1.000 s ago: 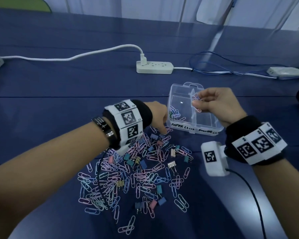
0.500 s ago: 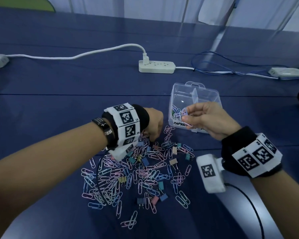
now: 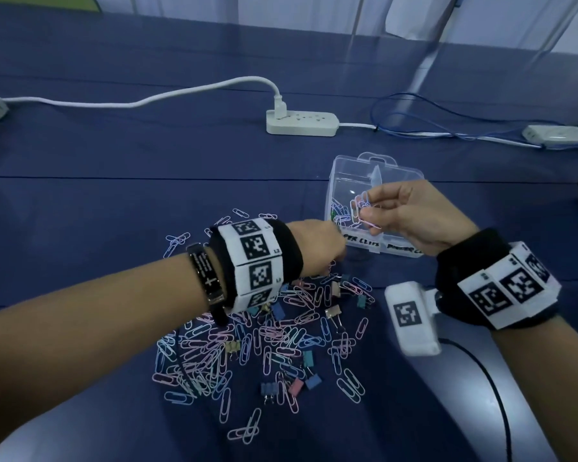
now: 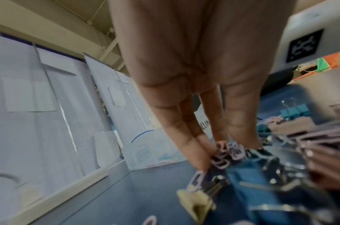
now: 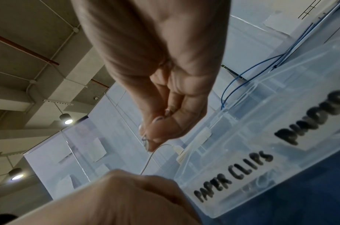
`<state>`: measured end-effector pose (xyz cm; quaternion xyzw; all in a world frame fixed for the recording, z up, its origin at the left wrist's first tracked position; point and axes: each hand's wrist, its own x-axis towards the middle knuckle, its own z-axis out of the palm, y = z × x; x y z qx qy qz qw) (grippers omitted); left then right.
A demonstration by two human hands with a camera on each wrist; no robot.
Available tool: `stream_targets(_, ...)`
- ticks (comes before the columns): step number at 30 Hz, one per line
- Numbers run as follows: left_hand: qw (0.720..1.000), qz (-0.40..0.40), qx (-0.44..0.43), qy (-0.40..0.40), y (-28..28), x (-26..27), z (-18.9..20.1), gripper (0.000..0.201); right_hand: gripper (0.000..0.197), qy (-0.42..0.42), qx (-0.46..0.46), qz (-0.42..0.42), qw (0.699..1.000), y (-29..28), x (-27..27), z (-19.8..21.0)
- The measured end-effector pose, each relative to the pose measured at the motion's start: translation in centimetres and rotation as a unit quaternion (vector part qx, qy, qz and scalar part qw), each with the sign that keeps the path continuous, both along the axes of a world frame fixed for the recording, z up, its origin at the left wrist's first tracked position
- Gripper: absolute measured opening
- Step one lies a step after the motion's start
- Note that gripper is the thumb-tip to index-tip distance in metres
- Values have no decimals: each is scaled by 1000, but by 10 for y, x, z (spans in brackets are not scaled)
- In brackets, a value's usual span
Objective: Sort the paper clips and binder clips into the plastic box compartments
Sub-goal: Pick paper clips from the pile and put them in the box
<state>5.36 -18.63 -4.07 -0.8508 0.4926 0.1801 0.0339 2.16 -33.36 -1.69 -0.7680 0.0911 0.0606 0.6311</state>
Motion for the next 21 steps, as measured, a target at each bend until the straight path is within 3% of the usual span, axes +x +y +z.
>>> stream_targets(8,997,48,-10,63,6,7,6,16,20,14,28,-9,999,2,7,-2)
stream_targets(13,989,93,-9,111,16,10,7,16,20,-21,-17,-84,996,-3,23,-1)
stream_targets(16,971,159,-52,168,22,18,12,20,21,-18,-81,-94,992,-7,31,-4)
stream_targets(21,918,245,-152,274,23,40,34,25,22,5,-129,-41,991,-6,33,-4)
